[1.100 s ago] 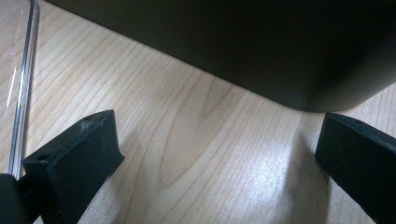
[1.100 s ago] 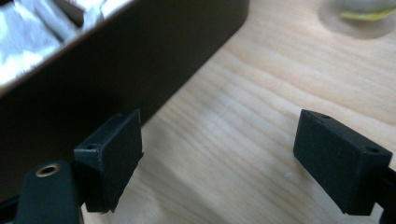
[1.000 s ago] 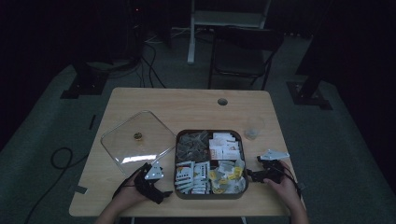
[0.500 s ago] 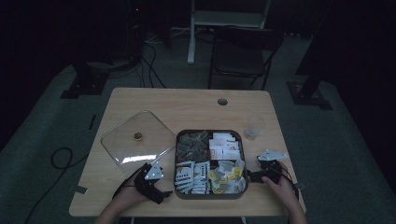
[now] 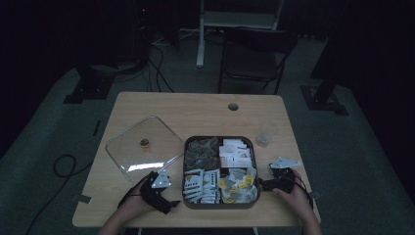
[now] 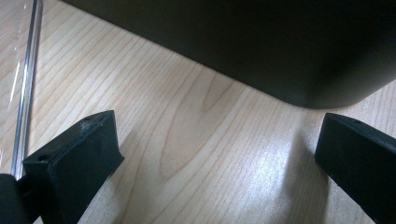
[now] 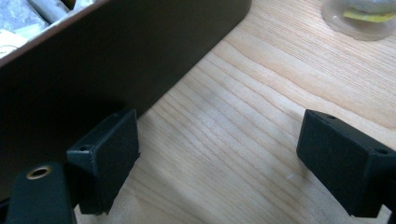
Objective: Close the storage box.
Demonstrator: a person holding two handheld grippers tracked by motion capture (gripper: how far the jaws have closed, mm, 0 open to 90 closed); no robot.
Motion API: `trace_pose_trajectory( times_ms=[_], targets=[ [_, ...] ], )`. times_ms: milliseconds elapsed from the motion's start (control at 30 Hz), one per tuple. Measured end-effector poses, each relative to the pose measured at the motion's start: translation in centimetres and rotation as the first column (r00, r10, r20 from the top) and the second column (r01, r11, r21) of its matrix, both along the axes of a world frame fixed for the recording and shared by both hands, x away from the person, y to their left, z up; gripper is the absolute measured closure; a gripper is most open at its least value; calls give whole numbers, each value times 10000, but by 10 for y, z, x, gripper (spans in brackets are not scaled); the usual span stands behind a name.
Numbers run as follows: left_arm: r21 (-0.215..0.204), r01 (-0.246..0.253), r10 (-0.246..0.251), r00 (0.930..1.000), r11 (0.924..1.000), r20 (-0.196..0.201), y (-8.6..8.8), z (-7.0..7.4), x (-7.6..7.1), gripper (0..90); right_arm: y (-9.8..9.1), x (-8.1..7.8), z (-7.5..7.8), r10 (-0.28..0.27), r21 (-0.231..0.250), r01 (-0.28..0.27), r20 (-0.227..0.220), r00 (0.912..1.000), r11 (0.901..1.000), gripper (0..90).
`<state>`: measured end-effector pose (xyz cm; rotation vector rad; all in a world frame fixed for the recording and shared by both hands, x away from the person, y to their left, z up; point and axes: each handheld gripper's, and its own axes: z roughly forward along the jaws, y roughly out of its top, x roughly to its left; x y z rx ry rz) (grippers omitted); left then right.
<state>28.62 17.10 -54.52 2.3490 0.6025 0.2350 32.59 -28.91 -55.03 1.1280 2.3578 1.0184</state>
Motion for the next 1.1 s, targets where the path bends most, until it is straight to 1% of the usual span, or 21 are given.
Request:
trace_pose_trajectory(
  times_ms=[167, 200, 267, 333, 367, 500, 533, 667, 733, 767, 900, 967, 1000, 1033, 1100],
  targets=[
    [94, -40, 40, 10000, 9999, -8, 0, 1, 0, 4, 0, 0, 0, 1, 0, -1, -2, 10000, 10000, 123],
    [123, -140, 139, 9999, 9998, 48, 0, 2, 1, 4, 0, 0, 0, 2, 1, -2, -2, 10000, 10000, 123],
    [-50, -298, 299, 9995, 9995, 70, 1, 4, 1, 4, 0, 0, 0, 0, 0, 0, -3, 10000, 10000, 123],
    [-58, -382, 382, 9992, 9993, 149, 2, 6, 2, 4, 0, 0, 0, 2, 0, -2, -1, 10000, 10000, 123],
    [-152, -523, 525, 9985, 9985, 156, 5, 9, 3, 4, 0, 0, 0, 2, 0, -2, -1, 10000, 10000, 123],
    [-293, -759, 766, 9968, 9967, 227, 10, 13, 6, 5, 0, 0, 0, 1, 2, -1, 1, 10000, 10000, 123],
    [-293, -759, 766, 9968, 9967, 227, 10, 13, 6, 5, 0, 0, 0, 1, 2, -1, 1, 10000, 10000, 123],
    [-272, -1075, 1085, 9934, 9938, 376, 15, 17, 9, 5, 0, 0, 0, 0, 1, 0, -1, 10000, 10000, 123],
    [-304, -1120, 1128, 9932, 9932, 286, 18, 18, 11, 5, 0, 0, 0, 2, 2, -2, -2, 10000, 10000, 123],
    [-242, -1126, 1133, 9931, 9933, 297, 18, 19, 12, 5, 0, 0, 0, 2, 2, -2, -2, 10000, 10000, 123],
    [-284, -1458, 1468, 9883, 9889, 405, 23, 22, 15, 11, 0, 0, 0, 1, 0, -1, -3, 10000, 10000, 123],
    [-284, -1458, 1468, 9883, 9889, 405, 23, 22, 15, 11, 0, 0, 0, 2, 1, -2, -1, 10000, 10000, 123],
    [-363, -1705, 1720, 9841, 9847, 450, 27, 25, 18, 11, 0, 0, 0, 1, 1, -1, -2, 10000, 10000, 123],
    [-369, -1769, 1785, 9828, 9835, 470, 28, 26, 19, 11, 0, 0, 0, -1, -2, 1, -13, 10000, 10000, 123],
    [-319, -1978, 1994, 9781, 9797, 600, 31, 28, 22, 11, 0, 0, 0, 0, -3, 0, -13, 10000, 10000, 123]
  ],
)
